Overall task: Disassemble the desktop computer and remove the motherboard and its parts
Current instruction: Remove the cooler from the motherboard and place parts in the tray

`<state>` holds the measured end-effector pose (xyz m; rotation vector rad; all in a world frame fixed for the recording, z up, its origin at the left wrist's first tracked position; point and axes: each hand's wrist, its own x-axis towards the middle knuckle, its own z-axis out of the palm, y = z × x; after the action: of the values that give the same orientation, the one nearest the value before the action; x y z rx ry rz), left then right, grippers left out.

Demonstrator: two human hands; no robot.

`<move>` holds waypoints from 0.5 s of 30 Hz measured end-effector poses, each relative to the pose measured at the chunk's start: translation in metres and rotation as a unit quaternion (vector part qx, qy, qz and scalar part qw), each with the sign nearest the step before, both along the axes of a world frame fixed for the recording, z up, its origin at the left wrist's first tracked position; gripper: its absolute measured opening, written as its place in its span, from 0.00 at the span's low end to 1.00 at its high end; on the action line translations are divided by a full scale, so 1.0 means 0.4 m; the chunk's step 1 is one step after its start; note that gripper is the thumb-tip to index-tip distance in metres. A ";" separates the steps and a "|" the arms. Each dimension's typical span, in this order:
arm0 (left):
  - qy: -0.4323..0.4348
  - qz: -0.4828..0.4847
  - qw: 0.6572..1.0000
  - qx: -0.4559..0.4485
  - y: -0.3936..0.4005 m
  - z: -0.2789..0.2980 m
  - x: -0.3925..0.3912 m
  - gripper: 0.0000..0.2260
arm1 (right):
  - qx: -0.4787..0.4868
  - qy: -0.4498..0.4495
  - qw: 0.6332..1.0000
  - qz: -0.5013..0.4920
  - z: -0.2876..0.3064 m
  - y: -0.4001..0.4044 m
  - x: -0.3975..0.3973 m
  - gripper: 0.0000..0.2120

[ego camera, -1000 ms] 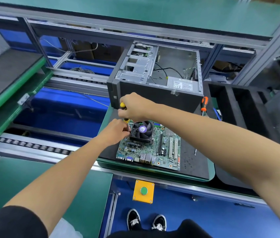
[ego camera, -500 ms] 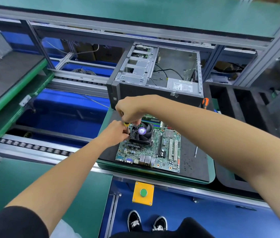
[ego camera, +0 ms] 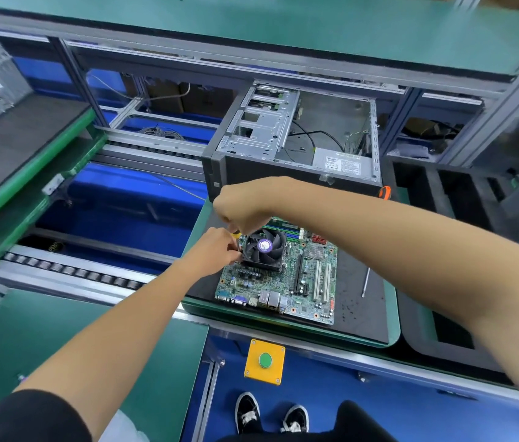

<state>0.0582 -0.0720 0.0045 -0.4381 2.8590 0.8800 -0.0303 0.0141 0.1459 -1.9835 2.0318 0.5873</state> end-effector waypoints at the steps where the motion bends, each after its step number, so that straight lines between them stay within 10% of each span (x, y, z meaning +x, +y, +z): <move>1: -0.003 0.002 1.000 0.005 0.000 0.001 0.001 0.09 | 0.003 0.017 0.999 0.033 -0.004 0.001 0.007 0.12; 7: -0.025 -0.013 0.999 0.022 0.001 0.017 0.004 0.06 | -0.003 0.014 1.000 0.023 -0.013 0.008 -0.017 0.08; 15: 0.031 0.022 0.918 0.395 -0.019 0.127 0.009 0.22 | -0.023 -0.131 0.985 -0.111 -0.021 0.016 -0.038 0.10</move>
<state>0.0620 -0.0796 0.0553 -0.3631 2.2507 1.9339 -0.0455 0.0206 0.1375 -1.7202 2.0751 0.2196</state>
